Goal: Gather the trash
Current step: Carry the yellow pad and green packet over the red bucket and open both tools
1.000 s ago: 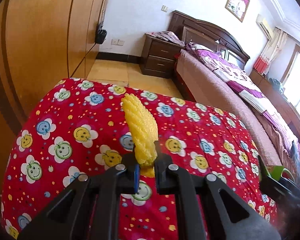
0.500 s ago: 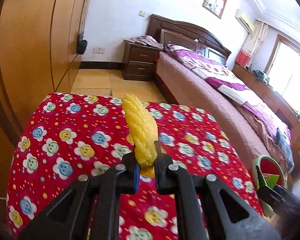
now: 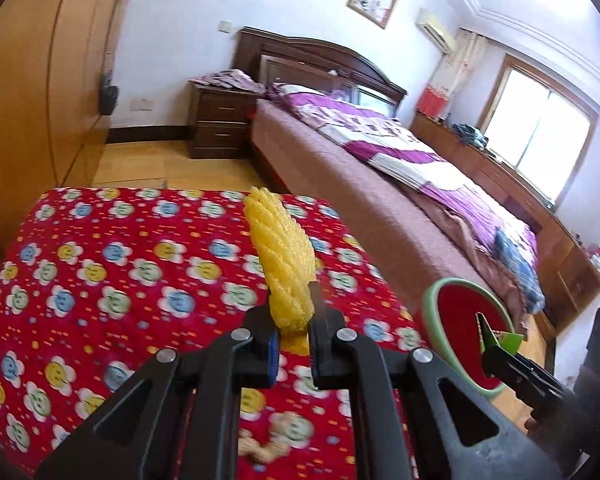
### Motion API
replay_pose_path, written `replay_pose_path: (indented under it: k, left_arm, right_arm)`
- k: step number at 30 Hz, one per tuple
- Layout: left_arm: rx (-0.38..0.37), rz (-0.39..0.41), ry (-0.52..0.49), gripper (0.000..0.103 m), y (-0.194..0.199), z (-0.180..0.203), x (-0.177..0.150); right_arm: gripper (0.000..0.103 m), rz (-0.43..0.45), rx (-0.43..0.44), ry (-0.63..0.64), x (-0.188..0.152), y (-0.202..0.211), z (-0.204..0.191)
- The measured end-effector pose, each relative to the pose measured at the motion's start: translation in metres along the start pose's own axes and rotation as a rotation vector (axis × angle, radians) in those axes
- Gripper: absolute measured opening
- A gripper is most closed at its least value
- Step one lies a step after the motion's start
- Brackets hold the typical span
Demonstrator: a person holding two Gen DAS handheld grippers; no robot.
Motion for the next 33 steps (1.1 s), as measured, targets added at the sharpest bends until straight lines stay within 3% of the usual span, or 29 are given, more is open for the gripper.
replay_pose_path:
  k: [17,33]
  left_arm:
    - [-0.161,-0.057,-0.145,0.010,-0.009,0.109,-0.031]
    - [-0.258,-0.176,-0.286,0.010,-0.060,0.199,-0.068]
  right_arm:
    - [0.063,0.100,-0.131,-0.127,-0.011,0.060,0.075]
    - [0.063,0.112,-0.201,-0.227,-0.022,0.077,0.135]
Point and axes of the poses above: each gripper's, at about its wrist camera, not at the fingertips, and y roughly against the way its jaws point, z to its right, x to its top, the point moved 2 cm from there along -y, roughly the way its jaws point, and after that the axes turned 7 degrees about x, right-handed, at the moved point
